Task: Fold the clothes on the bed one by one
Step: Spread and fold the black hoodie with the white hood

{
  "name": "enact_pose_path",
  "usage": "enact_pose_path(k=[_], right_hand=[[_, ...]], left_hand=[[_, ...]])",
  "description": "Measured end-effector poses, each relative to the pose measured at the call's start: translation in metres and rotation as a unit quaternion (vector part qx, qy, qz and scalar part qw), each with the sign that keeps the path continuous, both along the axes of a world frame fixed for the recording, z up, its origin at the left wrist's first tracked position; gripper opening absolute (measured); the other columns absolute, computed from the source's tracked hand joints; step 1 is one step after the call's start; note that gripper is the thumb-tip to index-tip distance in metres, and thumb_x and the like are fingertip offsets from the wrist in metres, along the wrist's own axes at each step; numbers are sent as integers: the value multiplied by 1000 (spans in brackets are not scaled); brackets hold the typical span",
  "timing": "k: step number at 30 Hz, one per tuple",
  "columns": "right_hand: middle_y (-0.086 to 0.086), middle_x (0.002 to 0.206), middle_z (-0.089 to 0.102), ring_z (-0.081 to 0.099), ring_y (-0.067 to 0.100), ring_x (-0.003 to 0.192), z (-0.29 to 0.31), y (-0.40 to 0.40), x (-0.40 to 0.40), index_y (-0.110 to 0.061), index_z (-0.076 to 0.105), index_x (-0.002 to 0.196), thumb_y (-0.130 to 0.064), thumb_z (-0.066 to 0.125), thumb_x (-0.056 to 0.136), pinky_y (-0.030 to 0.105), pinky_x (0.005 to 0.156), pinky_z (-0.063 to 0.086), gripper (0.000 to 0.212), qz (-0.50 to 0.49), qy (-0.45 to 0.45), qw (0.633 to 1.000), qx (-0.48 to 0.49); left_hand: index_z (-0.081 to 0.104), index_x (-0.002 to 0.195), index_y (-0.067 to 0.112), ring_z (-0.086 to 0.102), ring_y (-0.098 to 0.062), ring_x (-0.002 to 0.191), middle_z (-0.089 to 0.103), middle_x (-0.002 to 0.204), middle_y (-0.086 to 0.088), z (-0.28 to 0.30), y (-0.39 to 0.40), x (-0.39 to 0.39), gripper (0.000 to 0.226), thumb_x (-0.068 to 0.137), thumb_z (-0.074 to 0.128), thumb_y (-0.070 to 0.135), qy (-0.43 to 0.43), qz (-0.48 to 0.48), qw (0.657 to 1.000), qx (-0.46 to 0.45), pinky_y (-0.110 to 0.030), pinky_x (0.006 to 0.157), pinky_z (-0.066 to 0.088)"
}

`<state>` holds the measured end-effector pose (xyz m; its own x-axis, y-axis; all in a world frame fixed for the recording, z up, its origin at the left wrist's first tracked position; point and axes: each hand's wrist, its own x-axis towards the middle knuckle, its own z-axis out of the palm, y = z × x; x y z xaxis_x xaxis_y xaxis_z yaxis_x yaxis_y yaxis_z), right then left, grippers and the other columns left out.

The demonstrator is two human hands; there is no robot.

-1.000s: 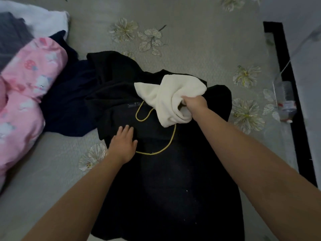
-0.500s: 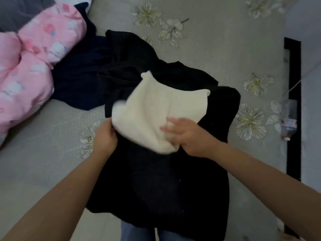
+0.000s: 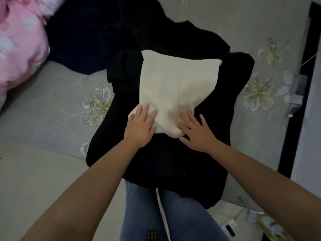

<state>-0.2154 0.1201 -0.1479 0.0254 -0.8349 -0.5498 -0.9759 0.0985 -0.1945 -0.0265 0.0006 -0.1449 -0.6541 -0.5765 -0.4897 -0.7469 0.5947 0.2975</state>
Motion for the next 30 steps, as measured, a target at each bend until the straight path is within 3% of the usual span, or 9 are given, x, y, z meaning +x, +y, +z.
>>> enact_pose_path(k=[2, 5, 8, 11, 16, 19, 22, 25, 30], right_hand=[[-3, 156, -14, -13, 19, 143, -15, 4, 0, -26, 4, 148, -39, 35, 96, 48, 113, -7, 61, -4, 10, 996, 90], [-4, 155, -14, -13, 18, 142, -23, 7, -3, -24, 3, 148, -34, 41, 95, 47, 113, -8, 65, -37, -31, 994, 103], [4, 156, 9, 3, 22, 144, -14, 11, 4, -14, 22, 145, -20, 49, 91, 46, 114, 1, 61, -118, -65, 990, -42], [19, 146, 32, 21, 37, 139, -3, 53, 9, -4, 42, 135, -8, 59, 83, 54, 111, 12, 55, -293, -9, 941, -169], [29, 150, 6, 9, 42, 140, -15, 166, 39, -9, 21, 145, -33, 59, 86, 54, 111, 10, 74, -409, 101, 907, -2], [24, 150, 16, 23, 35, 136, -21, 209, 72, -16, 10, 148, -46, 51, 88, 47, 108, 17, 78, -461, 115, 876, 83], [24, 130, 41, 42, 35, 117, -23, 219, 98, -19, 17, 147, -34, 55, 89, 42, 98, 29, 71, -513, 89, 852, 46], [22, 120, 46, 50, 35, 103, -17, 211, 112, -20, 19, 146, -19, 52, 90, 40, 87, 40, 65, -572, 25, 820, 26], [20, 113, 52, 54, 33, 96, 12, 203, 106, -8, 52, 124, 2, 46, 89, 26, 73, 38, 37, -542, -103, 832, -57]], left_hand=[[-4, 147, 26, -11, -23, 143, -15, 155, -2, -13, 1, 3, 60, 98, 31, 27, -118, -37, 991, 43, -42, 115, 3], [-9, 146, 28, -14, -22, 142, -21, 154, 1, -18, -2, 0, 62, 98, 30, 33, -173, -76, 980, 68, -44, 115, 3], [2, 148, 25, -5, -22, 143, -9, 156, 0, -11, -9, 5, 58, 98, 30, 37, -125, -56, 990, 29, -44, 114, 5], [16, 147, 15, 3, -23, 144, 7, 156, -7, -5, 5, 12, 57, 97, 36, 35, -19, -35, 998, -44, -41, 114, 7], [23, 142, -2, 14, -33, 141, 18, 151, -18, -8, 55, 21, 59, 95, 45, 26, 63, -156, 985, -50, -39, 115, 7], [12, 145, 2, 3, -29, 143, 5, 154, -15, -15, 92, 31, 60, 98, 34, 32, 18, -211, 976, -46, -37, 115, 0], [-1, 147, 8, -8, -21, 143, -7, 156, -8, -26, 129, 56, 62, 99, 25, 38, -76, -206, 975, -26, -36, 115, 0], [-6, 146, 8, -11, -21, 143, -13, 155, -7, -26, 159, 76, 66, 97, 31, 34, -151, -134, 979, -3, -38, 115, 6], [-10, 145, 6, -12, -23, 143, -15, 155, -10, -24, 179, 83, 79, 94, 37, 44, -162, -118, 980, 1, -38, 116, 4]])
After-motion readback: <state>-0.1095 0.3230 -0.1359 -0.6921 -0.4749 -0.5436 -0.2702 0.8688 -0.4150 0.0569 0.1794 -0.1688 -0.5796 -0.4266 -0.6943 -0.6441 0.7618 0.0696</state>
